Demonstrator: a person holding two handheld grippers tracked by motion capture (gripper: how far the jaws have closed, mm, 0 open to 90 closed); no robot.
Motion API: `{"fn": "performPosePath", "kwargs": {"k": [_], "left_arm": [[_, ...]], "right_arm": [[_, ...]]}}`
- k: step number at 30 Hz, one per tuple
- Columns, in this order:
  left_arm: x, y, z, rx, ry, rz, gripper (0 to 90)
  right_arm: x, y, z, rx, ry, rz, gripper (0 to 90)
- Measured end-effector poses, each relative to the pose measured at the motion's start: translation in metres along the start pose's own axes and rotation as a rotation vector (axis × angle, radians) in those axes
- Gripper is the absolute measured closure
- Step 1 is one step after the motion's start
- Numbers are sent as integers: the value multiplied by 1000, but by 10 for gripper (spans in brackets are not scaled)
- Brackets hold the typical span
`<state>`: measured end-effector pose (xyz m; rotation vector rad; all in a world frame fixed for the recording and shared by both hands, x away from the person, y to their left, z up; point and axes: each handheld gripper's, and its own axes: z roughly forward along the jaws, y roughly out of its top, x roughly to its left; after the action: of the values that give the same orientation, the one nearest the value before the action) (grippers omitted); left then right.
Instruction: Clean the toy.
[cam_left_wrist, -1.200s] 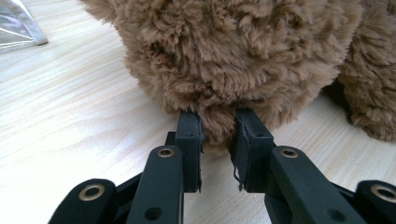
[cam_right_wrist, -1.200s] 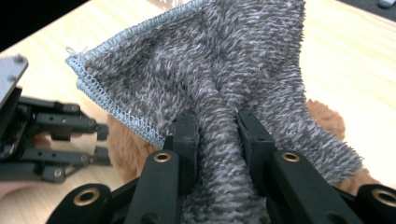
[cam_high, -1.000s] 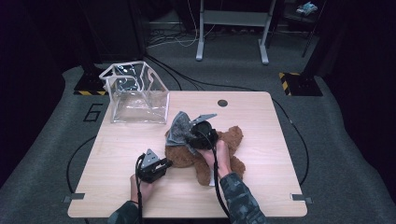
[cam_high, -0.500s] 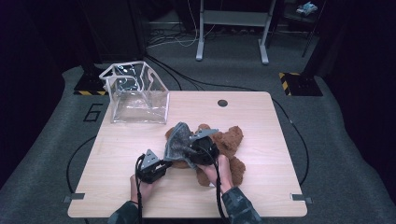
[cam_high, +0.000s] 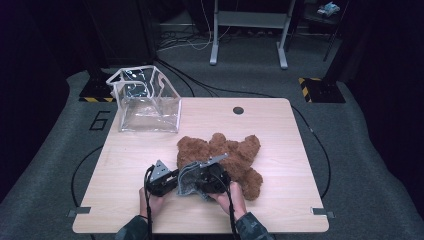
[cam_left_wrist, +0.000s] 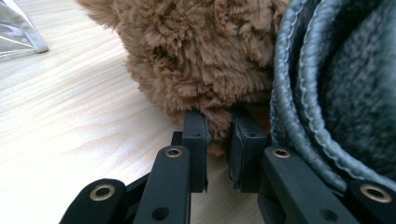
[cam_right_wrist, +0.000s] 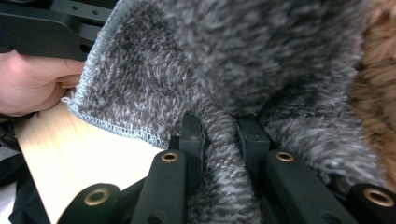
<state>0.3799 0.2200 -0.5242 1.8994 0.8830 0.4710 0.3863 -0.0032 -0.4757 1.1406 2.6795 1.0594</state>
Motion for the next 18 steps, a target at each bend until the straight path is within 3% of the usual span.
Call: {"fn": "performPosePath", "kwargs": {"k": [2,5,6,9,10,11,12,13,18], "left_arm": [[0,0,0,-10,0,-9,783],[0,0,-1,-9,-6,-11,785],[0,0,-1,-9,-6,-11,785],[0,0,-1,-7,-7,-8,786],[0,0,-1,-7,-7,-8,786],[0,0,-1,-5,-7,-5,786],[0,0,-1,-5,-7,-5,786],[0,0,-1,-6,-8,-9,786],[-1,-1,0,-14,0,-8,786]], "right_arm": [[0,0,-4,-5,-1,-6,760],[2,11,-30,-67,-10,-16,761],[2,11,-30,-67,-10,-16,761],[-1,30,-59,-156,-60,-33,760],[-1,30,-59,-156,-60,-33,760],[-4,42,-68,-181,-91,-29,760],[-4,42,-68,-181,-91,-29,760],[-9,57,-74,-209,-126,-40,760],[-16,84,-71,-224,-186,-61,762]]}}
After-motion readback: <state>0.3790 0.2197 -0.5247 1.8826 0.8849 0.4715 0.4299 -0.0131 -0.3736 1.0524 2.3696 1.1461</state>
